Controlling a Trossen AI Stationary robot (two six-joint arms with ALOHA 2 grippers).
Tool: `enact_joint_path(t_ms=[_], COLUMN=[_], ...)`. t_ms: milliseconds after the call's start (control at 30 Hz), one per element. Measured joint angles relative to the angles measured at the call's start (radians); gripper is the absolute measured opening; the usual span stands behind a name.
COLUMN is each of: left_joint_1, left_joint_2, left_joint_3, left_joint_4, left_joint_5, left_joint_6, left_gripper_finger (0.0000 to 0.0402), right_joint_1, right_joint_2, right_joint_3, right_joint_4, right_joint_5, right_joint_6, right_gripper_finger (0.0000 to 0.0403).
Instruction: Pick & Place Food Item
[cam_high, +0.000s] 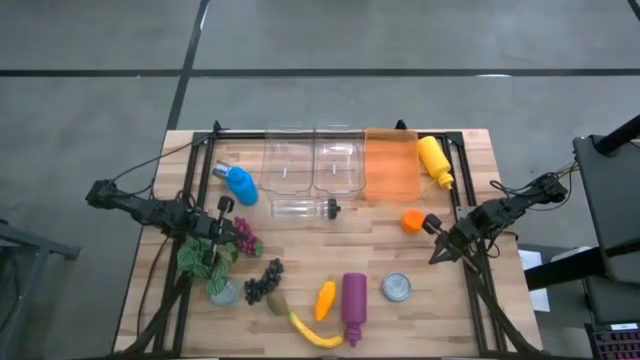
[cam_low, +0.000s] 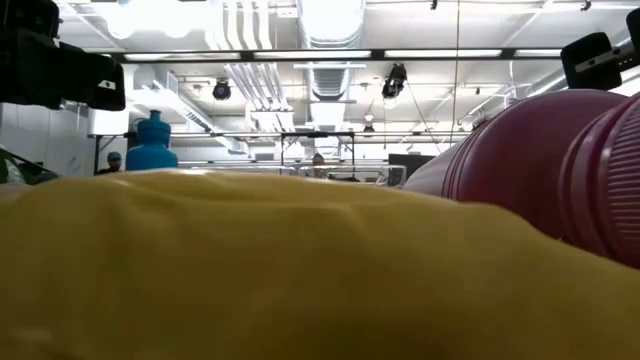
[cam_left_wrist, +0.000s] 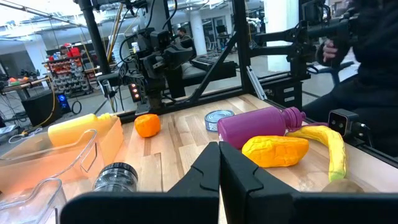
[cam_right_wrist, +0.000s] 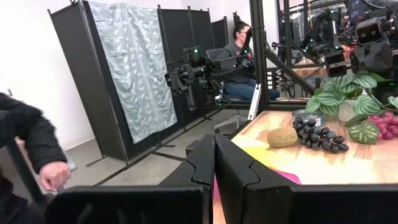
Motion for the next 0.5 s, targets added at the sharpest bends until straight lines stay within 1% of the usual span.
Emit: enact_joint_path(t_ms=[100, 233, 400, 500], left_joint_1=[0.000, 0.000, 0.000, 0.000], left_joint_2=[0.000, 0.000, 0.000, 0.000], left_joint_3=[0.000, 0.000, 0.000, 0.000], left_joint_4=[0.000, 0.000, 0.000, 0.000], left_joint_5=[0.000, 0.000, 0.000, 0.000], left_joint_6=[0.000, 0.000, 0.000, 0.000], left_gripper_finger=[0.0001, 0.0001, 0.0001, 0.0001], right_joint_1=[0.000, 0.000, 0.000, 0.000], right_joint_2=[0.000, 0.000, 0.000, 0.000], right_joint_3=[0.000, 0.000, 0.000, 0.000], right_joint_4=[0.000, 0.001, -0.002, 0.013], right_joint_5=[0.000, -0.001, 0.000, 0.000], right_joint_6=[0.004, 0.157, 0.094, 0.112], right_gripper_finger=[0.0008, 0.0008, 0.0008, 0.0008])
